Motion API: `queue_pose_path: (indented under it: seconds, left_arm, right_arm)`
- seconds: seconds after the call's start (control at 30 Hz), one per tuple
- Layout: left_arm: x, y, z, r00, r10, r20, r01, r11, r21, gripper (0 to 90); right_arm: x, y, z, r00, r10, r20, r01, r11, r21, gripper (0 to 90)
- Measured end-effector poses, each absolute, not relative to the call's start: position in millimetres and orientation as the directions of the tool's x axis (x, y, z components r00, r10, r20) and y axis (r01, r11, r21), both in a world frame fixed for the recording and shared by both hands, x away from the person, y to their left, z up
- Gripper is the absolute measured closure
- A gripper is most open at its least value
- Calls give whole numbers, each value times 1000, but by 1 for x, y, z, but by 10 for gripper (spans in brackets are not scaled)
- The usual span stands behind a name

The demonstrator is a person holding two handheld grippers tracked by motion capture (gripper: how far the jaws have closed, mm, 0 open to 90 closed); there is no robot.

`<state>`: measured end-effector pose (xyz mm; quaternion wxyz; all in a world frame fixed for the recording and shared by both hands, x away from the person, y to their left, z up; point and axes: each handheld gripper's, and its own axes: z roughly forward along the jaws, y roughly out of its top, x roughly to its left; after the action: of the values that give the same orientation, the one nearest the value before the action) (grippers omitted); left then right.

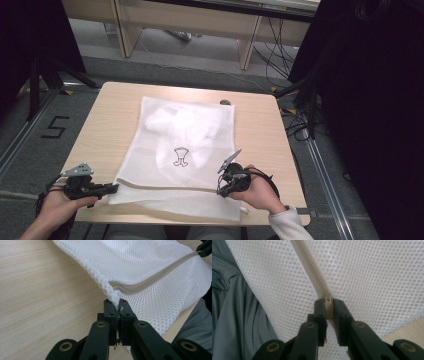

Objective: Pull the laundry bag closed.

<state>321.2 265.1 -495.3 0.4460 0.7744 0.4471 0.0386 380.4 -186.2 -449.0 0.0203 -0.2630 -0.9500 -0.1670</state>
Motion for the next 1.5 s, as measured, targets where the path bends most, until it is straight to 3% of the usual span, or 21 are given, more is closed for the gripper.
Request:
queue_pose_path:
  seconds: [1.5]
  left_arm:
    - [321, 265, -496, 592, 725, -351, 666, -195, 720, 861]
  right_arm:
    - [377, -224, -453, -812, 569, 128, 581, 771, 260, 822]
